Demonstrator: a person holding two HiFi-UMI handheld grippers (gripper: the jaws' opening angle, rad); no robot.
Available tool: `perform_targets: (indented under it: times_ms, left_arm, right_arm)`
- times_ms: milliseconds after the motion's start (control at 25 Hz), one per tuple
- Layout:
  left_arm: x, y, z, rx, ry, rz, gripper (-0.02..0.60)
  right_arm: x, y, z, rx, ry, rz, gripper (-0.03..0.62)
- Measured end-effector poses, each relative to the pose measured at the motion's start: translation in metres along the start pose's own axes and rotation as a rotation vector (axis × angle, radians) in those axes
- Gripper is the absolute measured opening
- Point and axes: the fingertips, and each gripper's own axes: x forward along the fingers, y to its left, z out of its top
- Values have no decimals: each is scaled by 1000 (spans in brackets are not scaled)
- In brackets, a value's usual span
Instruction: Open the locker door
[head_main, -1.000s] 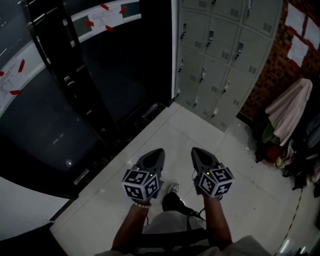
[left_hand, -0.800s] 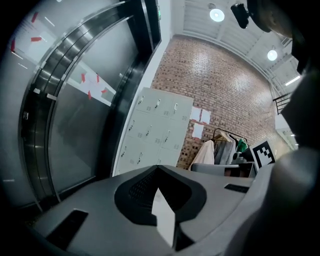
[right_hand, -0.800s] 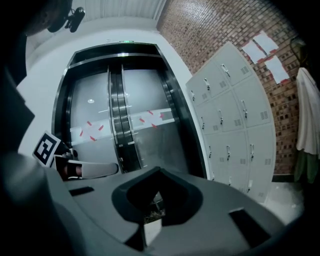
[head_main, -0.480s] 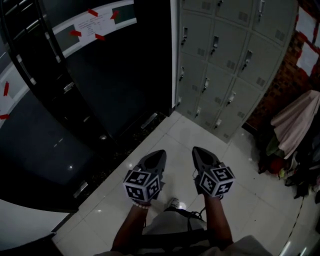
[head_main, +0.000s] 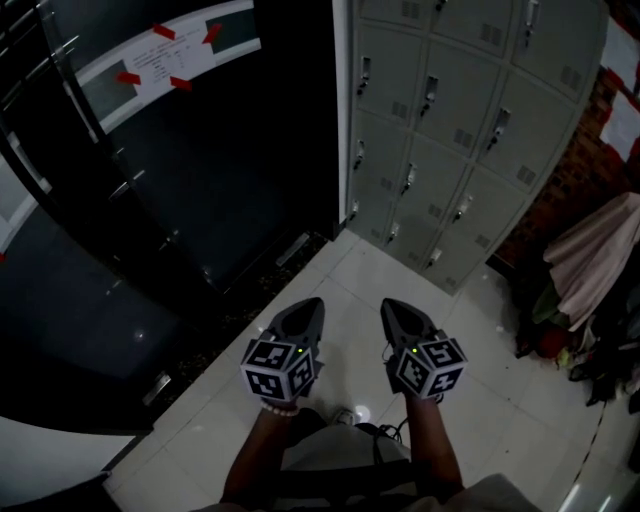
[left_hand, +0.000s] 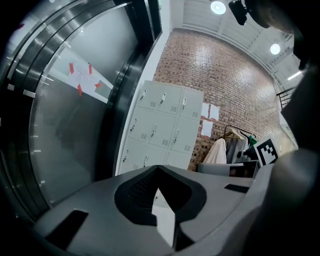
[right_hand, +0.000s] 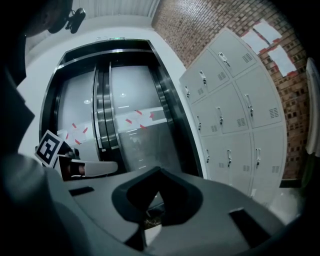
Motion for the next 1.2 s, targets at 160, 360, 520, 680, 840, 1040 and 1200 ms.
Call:
perform_targets:
  times_ms: [160, 360, 520, 680, 840, 1040, 1200]
  left_arm:
    - [11, 14, -4, -20, 12, 10, -8]
    - [36, 33, 0, -25, 16, -2, -8]
    - [69, 49, 14, -13, 22, -36, -8]
    - [107, 72, 36, -6, 14, -59, -8]
    - [147, 102, 56, 0, 13, -82, -8]
    - [191, 142, 86, -2, 17, -100, -8]
    - [220, 175, 110, 0, 15, -119, -8]
  right_arm:
    - [17, -7, -7, 13, 21, 8, 6]
    - [41, -19, -7, 18, 28, -6, 6]
    - [68, -39, 7, 19, 9, -41, 6]
    - [105, -56, 25, 10, -2, -63, 6]
    - [148, -74, 40, 13, -15, -89, 6]
    - [206, -90, 65, 11, -28, -113, 6]
    - [254, -98, 82, 9, -35, -124, 6]
